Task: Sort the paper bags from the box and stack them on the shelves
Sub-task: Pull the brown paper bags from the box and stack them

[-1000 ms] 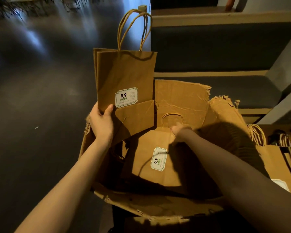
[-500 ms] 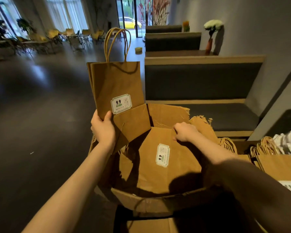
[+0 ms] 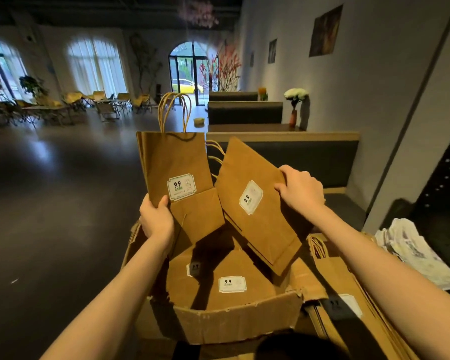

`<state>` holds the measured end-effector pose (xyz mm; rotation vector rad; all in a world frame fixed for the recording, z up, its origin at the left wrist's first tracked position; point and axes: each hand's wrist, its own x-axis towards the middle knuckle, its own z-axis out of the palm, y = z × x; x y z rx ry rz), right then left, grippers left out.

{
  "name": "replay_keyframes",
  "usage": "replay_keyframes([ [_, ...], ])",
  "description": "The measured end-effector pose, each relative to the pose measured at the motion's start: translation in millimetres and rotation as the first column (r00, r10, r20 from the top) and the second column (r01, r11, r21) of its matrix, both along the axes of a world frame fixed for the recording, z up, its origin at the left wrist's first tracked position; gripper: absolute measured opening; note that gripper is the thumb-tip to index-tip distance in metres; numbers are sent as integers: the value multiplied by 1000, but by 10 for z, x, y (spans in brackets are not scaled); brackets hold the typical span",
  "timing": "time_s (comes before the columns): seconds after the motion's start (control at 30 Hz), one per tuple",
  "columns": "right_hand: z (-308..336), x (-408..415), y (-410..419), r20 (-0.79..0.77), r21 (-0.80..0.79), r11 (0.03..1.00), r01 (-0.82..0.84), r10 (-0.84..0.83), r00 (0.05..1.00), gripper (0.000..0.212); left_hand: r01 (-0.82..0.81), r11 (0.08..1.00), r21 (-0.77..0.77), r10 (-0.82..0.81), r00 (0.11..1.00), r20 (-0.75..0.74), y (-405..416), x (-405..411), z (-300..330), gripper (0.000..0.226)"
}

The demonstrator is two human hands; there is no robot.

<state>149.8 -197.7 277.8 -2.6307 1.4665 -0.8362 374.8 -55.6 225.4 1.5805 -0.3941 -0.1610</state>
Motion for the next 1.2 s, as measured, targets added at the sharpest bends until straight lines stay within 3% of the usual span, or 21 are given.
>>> replay_keyframes([
  [0.23, 457, -346, 207, 317, -218, 976, 16, 55, 947, 35, 7, 1000, -25, -10, 989, -147, -86, -46, -54, 38],
  [0.33, 598, -443, 234, 485, -179, 984, -11, 98, 869, 33, -11, 998, -56, -2, 973, -232, -117, -56, -28, 39],
  [0.43, 649, -456, 197, 688, -92, 989, -116, 148, 711, 28, 25, 991, -133, -66, 949, -307, -135, -78, 29, 41],
  [0.53, 577, -396, 171, 804, -6, 968, -250, 154, 574, 24, 109, 960, -259, -204, 903, -378, -126, -131, 129, 40],
  [0.63, 407, -304, 151, 855, 96, 939, -331, 93, 510, 20, 206, 888, -410, -386, 819, -424, -106, -205, 251, 38],
  [0.77, 212, -182, 129, 882, 248, 906, -344, -64, 466, 29, 358, 804, -475, -530, 793, -300, -66, -292, 405, 43],
  [0.93, 58, -56, 152, 893, 375, 856, -356, -230, 388, 30, 410, 825, -389, -472, 879, -74, -17, -375, 538, 47],
  [1.03, 16, -26, 176, 888, 381, 856, -349, -233, 397, 28, 368, 872, -322, -384, 923, 16, -5, -389, 583, 45],
  [1.2, -36, -6, 204, 878, 305, 885, -352, -118, 464, 29, 384, 882, -272, -382, 922, 63, -6, -393, 601, 54],
])
